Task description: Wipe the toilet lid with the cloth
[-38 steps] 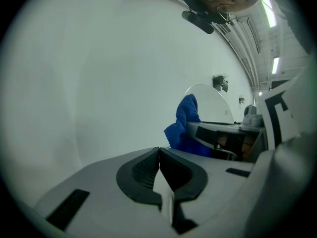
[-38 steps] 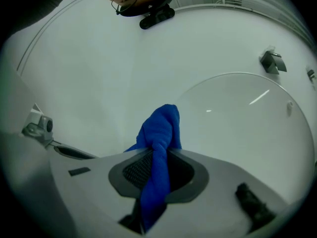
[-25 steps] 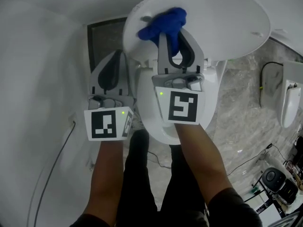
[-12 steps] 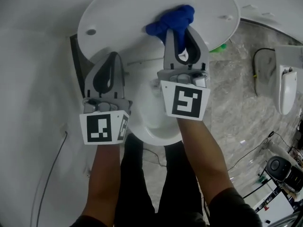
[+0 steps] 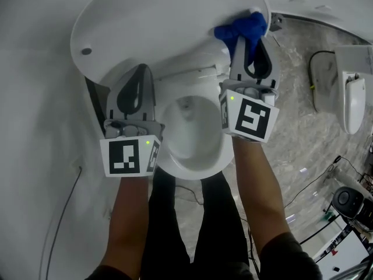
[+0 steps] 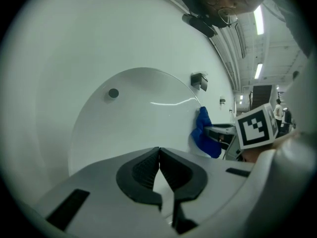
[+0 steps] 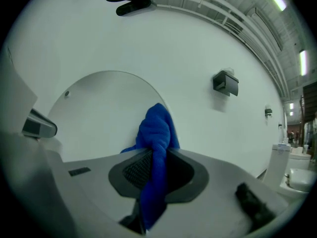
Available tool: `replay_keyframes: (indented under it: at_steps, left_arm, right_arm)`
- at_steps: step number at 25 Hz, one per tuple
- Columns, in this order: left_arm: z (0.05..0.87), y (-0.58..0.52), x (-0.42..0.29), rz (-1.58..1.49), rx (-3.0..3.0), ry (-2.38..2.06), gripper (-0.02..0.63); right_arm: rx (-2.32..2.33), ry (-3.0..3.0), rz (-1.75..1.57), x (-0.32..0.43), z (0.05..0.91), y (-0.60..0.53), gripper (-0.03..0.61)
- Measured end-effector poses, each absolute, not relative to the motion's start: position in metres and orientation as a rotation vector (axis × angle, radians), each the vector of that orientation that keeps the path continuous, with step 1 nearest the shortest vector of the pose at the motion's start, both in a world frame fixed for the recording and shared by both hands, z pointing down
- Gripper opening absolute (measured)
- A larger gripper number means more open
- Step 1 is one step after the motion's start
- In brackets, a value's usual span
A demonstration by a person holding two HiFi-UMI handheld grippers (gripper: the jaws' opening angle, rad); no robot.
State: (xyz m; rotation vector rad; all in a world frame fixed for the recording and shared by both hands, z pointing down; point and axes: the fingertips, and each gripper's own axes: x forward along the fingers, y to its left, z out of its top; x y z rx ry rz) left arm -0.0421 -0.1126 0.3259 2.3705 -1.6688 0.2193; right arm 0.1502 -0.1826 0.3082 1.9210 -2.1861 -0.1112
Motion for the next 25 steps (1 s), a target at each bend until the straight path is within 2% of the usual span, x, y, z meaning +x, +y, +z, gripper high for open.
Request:
replay_keyframes:
  at_steps: [4, 9, 19, 25]
  left_arm:
    - [0.324, -0.11, -0.037, 0.225, 2.389, -1.665, 0.012]
    - [0.322, -0.098, -0.048, 0.231, 2.387, -1.676, 0.012]
    - [0.339, -0.065, -0.119, 0.257, 2.203, -1.793, 0.012]
    - [0.349, -0.049, -0.164, 0.243, 2.087, -1.871, 0.012]
  right_arm:
    - [1.931, -2.159, -0.141, 0.167, 0.31, -0.179, 0.066]
    - [1.881, -2.201, -0.092, 0.149, 0.318, -0.163, 0.067]
    - [1.446, -2.615, 0.039, -0.031, 0.354, -0.111, 0.067]
    - [1.264, -2.705, 0.115, -0.094, 0.37, -0.092, 0.067]
